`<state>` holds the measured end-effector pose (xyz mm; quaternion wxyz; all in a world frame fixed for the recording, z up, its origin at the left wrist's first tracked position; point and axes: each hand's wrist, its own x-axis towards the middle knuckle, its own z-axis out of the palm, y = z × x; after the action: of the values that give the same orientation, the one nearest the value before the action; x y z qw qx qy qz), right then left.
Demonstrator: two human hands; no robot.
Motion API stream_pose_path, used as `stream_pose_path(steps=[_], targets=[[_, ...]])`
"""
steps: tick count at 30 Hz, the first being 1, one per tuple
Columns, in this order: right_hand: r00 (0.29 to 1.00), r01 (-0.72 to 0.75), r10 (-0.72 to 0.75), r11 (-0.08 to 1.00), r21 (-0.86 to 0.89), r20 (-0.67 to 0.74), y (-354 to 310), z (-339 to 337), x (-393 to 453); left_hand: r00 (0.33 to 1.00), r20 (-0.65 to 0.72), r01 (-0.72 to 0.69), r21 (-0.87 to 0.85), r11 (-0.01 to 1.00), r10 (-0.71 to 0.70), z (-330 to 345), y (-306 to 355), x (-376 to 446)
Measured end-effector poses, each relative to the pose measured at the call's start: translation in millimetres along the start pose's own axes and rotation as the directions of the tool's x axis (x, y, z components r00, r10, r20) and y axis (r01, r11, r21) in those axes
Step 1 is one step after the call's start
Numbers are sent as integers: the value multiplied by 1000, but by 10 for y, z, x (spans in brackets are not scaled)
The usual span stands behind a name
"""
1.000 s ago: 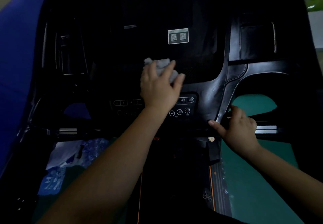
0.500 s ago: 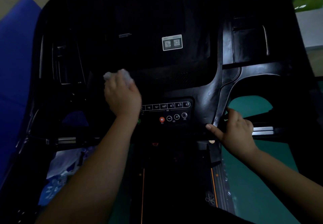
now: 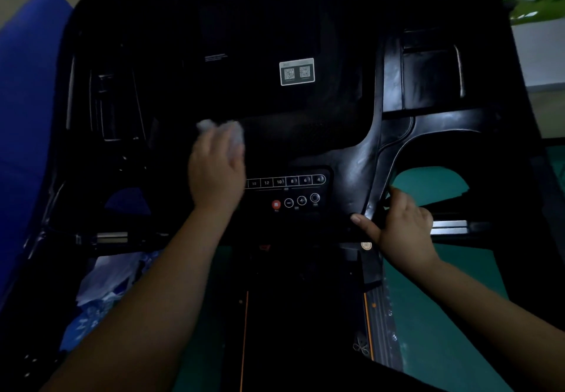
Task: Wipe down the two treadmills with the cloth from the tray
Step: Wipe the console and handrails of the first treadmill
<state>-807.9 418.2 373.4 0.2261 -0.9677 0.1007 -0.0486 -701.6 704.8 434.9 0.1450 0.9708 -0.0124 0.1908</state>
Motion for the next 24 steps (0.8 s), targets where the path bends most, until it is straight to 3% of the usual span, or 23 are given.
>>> stream_pose_path(steps=[2, 4, 6, 9, 11, 14, 18, 21, 22, 24], targets=[[1000, -4, 4, 1000, -2, -11, 6, 13, -4, 975, -45, 220, 37, 975, -218, 55, 11, -17], [1000, 1, -1, 1000, 5, -11, 1, 13, -11, 963, -73, 262, 25, 965, -260, 152, 300, 42], [1000, 8, -8, 1000, 11, -11, 1, 5, -15, 997, -25, 80, 18, 997, -80, 241, 719, 76], [1000, 6, -6, 1000, 23, 0, -2, -3, -16, 980, 98, -164, -72, 984, 171, 339, 1174, -76], [1000, -2, 2, 999, 46, -5, -4, -16, -19, 959, 137, -235, -112, 966, 249, 316, 1163, -148], [995, 43, -33, 992, 118, -92, -30, -81, -39, 960, 92, -262, -31, 965, 263, 215, 777, -222], [961, 212, -170, 959, 188, -217, -160, -233, -34, 994, 36, -105, 37, 994, 104, 7, 72, -349], [928, 364, -335, 907, 213, -163, -428, -316, 17, 999, -2, 37, -1, 999, -37, -232, -412, -365], [909, 415, -397, 887, 202, -127, -538, -321, 39, 989, -47, 136, -69, 988, -139, -323, -548, -387], [865, 500, -499, 848, 176, -58, -779, -274, 91, 896, -162, 378, -208, 902, -412, -472, -896, -561]])
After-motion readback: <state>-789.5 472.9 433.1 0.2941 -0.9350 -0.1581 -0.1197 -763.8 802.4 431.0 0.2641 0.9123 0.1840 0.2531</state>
